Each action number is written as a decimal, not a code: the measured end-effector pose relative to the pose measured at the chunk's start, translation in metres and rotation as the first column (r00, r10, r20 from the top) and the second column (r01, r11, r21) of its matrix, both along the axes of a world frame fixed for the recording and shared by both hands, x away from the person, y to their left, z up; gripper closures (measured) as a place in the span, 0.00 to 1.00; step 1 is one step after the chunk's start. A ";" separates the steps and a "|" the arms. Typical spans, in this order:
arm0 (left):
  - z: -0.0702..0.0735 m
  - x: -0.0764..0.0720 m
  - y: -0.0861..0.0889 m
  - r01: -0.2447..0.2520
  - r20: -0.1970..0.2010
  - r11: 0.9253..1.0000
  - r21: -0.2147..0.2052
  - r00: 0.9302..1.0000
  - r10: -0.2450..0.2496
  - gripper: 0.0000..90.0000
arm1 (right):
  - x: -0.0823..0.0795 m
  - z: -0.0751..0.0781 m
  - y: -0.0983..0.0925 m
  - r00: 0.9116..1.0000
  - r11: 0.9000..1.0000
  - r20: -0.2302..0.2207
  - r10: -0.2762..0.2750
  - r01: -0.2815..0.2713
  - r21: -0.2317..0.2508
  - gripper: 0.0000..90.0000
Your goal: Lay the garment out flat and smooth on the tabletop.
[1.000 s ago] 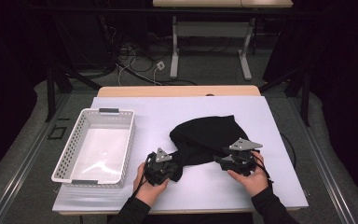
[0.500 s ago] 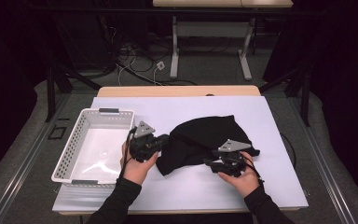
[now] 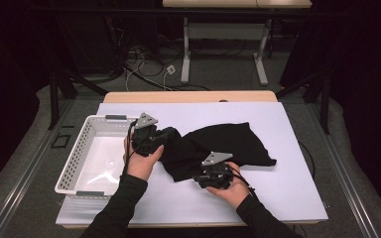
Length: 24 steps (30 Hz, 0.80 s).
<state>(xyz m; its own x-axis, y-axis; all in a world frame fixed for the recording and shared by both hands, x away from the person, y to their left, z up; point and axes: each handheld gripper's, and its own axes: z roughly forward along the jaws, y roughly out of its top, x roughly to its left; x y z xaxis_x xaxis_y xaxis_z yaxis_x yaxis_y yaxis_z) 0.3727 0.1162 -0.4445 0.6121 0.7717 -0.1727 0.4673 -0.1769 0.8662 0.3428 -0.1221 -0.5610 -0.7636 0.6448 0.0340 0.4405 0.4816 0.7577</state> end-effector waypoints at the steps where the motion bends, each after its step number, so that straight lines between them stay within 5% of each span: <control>1: -0.001 0.000 0.001 0.001 -0.001 1.000 0.001 1.000 -0.001 0.95 | 0.001 -0.001 0.003 1.000 1.000 0.001 0.000 0.000 -0.017 0.60; 7: -0.003 -0.001 0.003 -0.008 -0.004 1.000 -0.008 1.000 0.008 0.95 | 0.002 -0.002 0.007 1.000 0.999 0.016 0.012 -0.011 -0.049 0.98; 11: -0.003 -0.003 0.005 -0.009 -0.004 1.000 -0.008 1.000 0.009 0.95 | 0.001 0.004 -0.002 0.999 0.998 -0.040 0.023 -0.026 -0.053 0.99; 24: 0.002 -0.026 0.015 -0.003 0.011 1.000 -0.006 1.000 0.003 0.95 | -0.021 0.032 -0.089 0.995 0.998 -0.072 -0.066 0.066 0.005 0.99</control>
<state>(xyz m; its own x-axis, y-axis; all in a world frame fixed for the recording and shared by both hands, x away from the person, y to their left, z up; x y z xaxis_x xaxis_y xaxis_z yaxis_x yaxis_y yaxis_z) 0.3472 0.1309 -0.4425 0.6113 0.7727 -0.1710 0.4588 -0.1699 0.8721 0.3221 -0.2110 -0.5285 -0.7147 0.6934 0.0920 0.5246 0.4444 0.7261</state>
